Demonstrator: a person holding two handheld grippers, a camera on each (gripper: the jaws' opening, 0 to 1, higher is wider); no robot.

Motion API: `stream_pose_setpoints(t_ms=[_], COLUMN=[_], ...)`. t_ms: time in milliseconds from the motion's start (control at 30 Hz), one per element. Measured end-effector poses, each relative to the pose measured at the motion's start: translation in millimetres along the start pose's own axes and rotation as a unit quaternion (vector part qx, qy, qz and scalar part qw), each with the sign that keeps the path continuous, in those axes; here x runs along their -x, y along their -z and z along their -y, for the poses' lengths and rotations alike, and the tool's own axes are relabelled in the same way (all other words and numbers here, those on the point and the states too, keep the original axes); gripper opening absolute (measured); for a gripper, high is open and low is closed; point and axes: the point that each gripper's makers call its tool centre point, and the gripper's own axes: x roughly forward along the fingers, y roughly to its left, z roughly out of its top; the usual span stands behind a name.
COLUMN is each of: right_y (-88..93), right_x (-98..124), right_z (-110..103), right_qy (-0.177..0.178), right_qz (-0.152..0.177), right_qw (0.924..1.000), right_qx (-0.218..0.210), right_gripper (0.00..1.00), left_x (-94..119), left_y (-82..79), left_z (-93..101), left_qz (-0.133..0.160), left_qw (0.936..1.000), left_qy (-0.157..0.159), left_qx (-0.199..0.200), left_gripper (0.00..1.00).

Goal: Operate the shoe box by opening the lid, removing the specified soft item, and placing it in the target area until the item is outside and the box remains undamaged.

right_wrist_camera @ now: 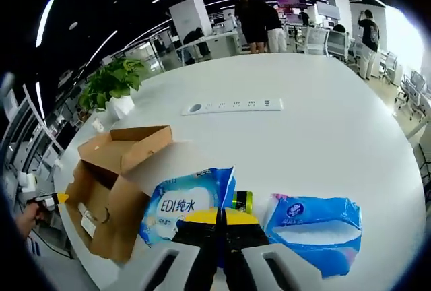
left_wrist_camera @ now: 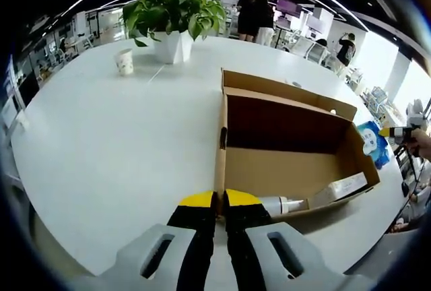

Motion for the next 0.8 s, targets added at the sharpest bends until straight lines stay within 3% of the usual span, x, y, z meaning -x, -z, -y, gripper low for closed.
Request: stream_pose_setpoints(t_ms=[333, 533, 800], right_y=[20.8, 30.0, 35.1], right_x=[6, 9, 7], right_z=[-2, -2, 0], right_qy=[0.015, 0.014, 0.018], right_qz=[-0.02, -0.028, -0.04], right_qw=[0.9987, 0.9989, 0.9974], right_qx=[0.044, 0.035, 0.057], right_gripper=[0.0, 0.0, 0.0], left_x=[0, 0, 0], left_y=[0.0, -0.4, -0.5], left_z=[0.2, 0.3, 0.8], left_qz=[-0.001, -0.002, -0.003], left_qw=[1.0, 0.9999, 0.9999], left_qy=[-0.002, -0.003, -0.004], left_qx=[-0.005, -0.01, -0.01], left_gripper=[0.02, 0.02, 0.02])
